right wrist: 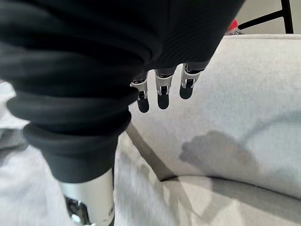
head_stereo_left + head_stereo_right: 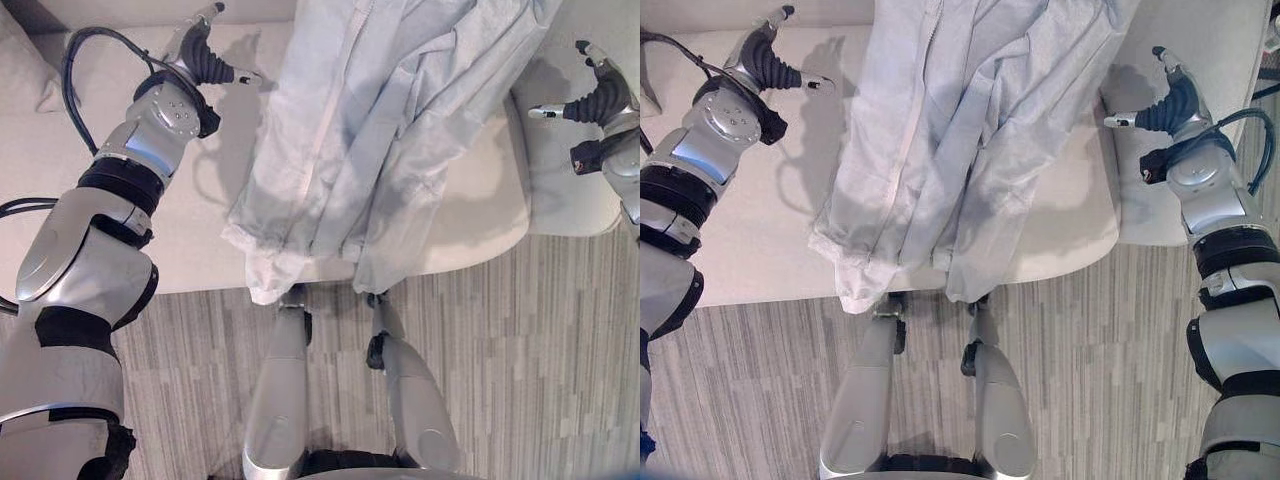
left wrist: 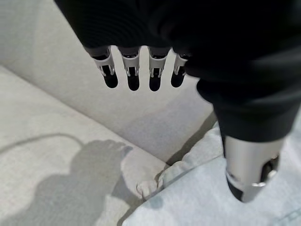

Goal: Hang the clothes on the sofa on the clothes rack.

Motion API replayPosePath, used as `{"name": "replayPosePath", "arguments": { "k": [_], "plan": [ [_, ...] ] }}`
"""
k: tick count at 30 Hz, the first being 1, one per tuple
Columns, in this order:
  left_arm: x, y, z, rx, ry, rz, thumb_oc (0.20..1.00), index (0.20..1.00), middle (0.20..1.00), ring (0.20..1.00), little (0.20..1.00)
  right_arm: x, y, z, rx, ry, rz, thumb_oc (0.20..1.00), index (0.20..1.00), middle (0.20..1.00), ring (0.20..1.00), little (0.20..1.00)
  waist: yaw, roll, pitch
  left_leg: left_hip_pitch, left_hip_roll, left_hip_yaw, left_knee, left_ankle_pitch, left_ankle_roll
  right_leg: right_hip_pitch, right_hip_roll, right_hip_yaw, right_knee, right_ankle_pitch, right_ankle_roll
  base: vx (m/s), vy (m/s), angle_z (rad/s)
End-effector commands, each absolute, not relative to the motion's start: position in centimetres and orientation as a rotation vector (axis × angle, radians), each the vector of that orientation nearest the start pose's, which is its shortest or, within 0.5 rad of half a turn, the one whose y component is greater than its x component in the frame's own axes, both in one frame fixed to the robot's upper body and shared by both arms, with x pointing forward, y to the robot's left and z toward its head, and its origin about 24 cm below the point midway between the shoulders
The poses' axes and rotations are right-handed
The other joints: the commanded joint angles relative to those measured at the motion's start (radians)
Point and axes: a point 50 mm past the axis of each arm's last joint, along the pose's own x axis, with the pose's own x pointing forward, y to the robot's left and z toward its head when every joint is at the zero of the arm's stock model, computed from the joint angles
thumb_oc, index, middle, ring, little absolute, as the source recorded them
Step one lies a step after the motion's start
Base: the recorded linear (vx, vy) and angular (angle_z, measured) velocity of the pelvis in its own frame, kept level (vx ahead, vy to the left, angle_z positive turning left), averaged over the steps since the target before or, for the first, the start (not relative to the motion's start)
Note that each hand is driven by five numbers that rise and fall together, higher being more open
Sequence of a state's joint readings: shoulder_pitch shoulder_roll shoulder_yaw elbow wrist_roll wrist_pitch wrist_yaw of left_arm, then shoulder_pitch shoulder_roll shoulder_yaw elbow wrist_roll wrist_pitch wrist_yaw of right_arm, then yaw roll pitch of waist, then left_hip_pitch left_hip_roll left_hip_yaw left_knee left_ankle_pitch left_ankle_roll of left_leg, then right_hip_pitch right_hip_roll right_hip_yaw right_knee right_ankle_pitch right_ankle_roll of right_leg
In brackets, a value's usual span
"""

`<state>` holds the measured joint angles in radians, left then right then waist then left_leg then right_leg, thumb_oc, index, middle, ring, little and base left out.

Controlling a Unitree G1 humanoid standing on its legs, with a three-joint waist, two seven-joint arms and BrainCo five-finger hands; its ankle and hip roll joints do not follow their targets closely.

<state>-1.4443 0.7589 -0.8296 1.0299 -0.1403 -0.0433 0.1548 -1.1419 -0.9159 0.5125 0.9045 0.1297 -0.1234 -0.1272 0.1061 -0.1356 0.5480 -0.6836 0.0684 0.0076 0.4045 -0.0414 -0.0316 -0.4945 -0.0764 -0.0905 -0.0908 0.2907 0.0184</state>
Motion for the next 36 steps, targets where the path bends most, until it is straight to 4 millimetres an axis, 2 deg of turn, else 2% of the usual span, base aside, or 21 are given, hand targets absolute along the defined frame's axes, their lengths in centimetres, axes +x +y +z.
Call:
{"name": "replayPosePath", "arguments": {
  "k": [1, 6, 10, 15, 19, 22, 32, 33, 34, 35, 36],
  "plan": [
    [40.4, 21.0, 36.1, 1.089, -0.452, 0.269, 1.0, 1.0, 1.0, 1.0, 1.0, 36.6, -32.5, 31.3, -0.857, -0.342, -0.44, 1.0, 1.0, 1.0, 1.0, 1.0, 0.03, 0.047, -0.028, 0.257, 0.064, -0.082, -0.492, 0.12, -0.078, 0.094, -0.09, -0.021, 0.004, -0.191, 0.018, -0.01, -0.01, -0.06],
    [40.0, 18.0, 39.1, 1.108, -0.548, 0.258, 1.0, 1.0, 1.0, 1.0, 1.0, 37.2, -32.3, 32.9, -0.877, -0.31, -0.473, 1.0, 1.0, 1.0, 1.0, 1.0, 0.035, 0.033, -0.028, 0.183, 0.069, -0.099, -0.492, 0.129, -0.09, 0.031, -0.097, -0.022, 0.004, -0.182, 0.017, -0.01, -0.011, 0.07],
    [39.7, 17.6, 40.1, 1.129, -0.578, 0.272, 1.0, 1.0, 1.0, 1.0, 1.0, 37.3, -32.0, 33.3, -0.903, -0.311, -0.469, 1.0, 1.0, 1.0, 1.0, 1.0, 0.034, 0.034, -0.028, 0.164, 0.069, -0.099, -0.492, 0.126, -0.088, 0.01, -0.097, -0.022, 0.004, -0.178, 0.018, 0.0, -0.005, 0.02],
    [39.8, 17.5, 40.2, 1.125, -0.572, 0.277, 1.0, 1.0, 1.0, 1.0, 1.0, 37.6, -31.8, 33.1, -0.907, -0.3, -0.461, 1.0, 1.0, 1.0, 1.0, 1.0, 0.031, 0.04, -0.028, 0.156, 0.067, -0.1, -0.492, 0.12, -0.084, -0.007, -0.096, -0.018, 0.004, -0.172, 0.019, 0.0, -0.015, -0.09],
    [40.0, 16.5, 40.1, 1.099, -0.576, 0.262, 1.0, 1.0, 1.0, 1.0, 1.0, 38.2, -30.5, 33.1, -0.874, -0.31, -0.438, 1.0, 1.0, 1.0, 1.0, 1.0, 0.022, 0.048, -0.028, 0.139, 0.065, -0.099, -0.492, 0.121, -0.081, -0.03, -0.093, -0.016, 0.004, -0.167, 0.021, -0.01, -0.025, -0.05],
    [40.5, 15.5, 38.8, 1.023, -0.568, 0.212, 1.0, 1.0, 1.0, 1.0, 1.0, 39.0, -28.7, 31.9, -0.832, -0.332, -0.376, 1.0, 1.0, 1.0, 1.0, 1.0, 0.017, 0.053, -0.028, 0.144, 0.063, -0.096, -0.492, 0.119, -0.077, -0.03, -0.09, -0.013, 0.004, -0.165, 0.023, 0.0, -0.01, -0.01],
    [41.0, 14.2, 37.6, 1.019, -0.55, 0.163, 1.0, 1.0, 1.0, 1.0, 1.0, 39.4, -26.7, 32.1, -0.803, -0.398, -0.323, 1.0, 1.0, 1.0, 1.0, 1.0, -0.005, 0.057, -0.028, 0.139, 0.065, -0.094, -0.492, 0.118, -0.076, -0.047, -0.087, -0.007, 0.004, -0.16, 0.026, 0.01, -0.013, -0.01],
    [41.0, 13.9, 37.4, 1.01, -0.554, 0.154, 0.884, 0.884, 0.884, 0.884, 0.884, 39.4, -26.6, 31.9, -0.798, -0.401, -0.318, 1.0, 1.0, 1.0, 1.0, 1.0, -0.006, 0.057, -0.028, 0.142, 0.067, -0.094, -0.492, 0.115, -0.077, -0.044, -0.086, -0.005, 0.004, -0.161, 0.026, 0.0, 0.0, 0.0],
    [41.0, 13.9, 37.5, 1.004, -0.556, 0.152, 0.373, 0.373, 0.373, 0.373, 0.373, 39.4, -26.5, 31.9, -0.796, -0.405, -0.317, 0.595, 0.595, 0.595, 0.595, 0.595, -0.009, 0.057, -0.028, 0.138, 0.065, -0.095, -0.492, 0.117, -0.076, -0.048, -0.087, -0.005, 0.004, -0.16, 0.026, 0.0, 0.0, 0.0],
    [41.0, 13.7, 37.3, 0.995, -0.559, 0.144, 0.2, 0.2, 0.2, 0.2, 0.2, 39.4, -26.4, 31.7, -0.793, -0.406, -0.312, 0.288, 0.288, 0.288, 0.288, 0.288, -0.008, 0.059, -0.028, 0.141, 0.066, -0.093, -0.492, 0.114, -0.076, -0.045, -0.086, -0.003, 0.004, -0.16, 0.027, 0.0, 0.0, 0.0],
    [41.0, 13.6, 37.3, 0.985, -0.562, 0.138, 0.2, 0.2, 0.2, 0.2, 0.2, 39.4, -26.2, 31.8, -0.789, -0.415, -0.307, 0.2, 0.2, 0.2, 0.2, 0.2, -0.011, 0.06, -0.028, 0.136, 0.065, -0.094, -0.492, 0.117, -0.076, -0.051, -0.087, -0.002, 0.004, -0.158, 0.027, 0.0, 0.0, 0.0]
  ]
}}
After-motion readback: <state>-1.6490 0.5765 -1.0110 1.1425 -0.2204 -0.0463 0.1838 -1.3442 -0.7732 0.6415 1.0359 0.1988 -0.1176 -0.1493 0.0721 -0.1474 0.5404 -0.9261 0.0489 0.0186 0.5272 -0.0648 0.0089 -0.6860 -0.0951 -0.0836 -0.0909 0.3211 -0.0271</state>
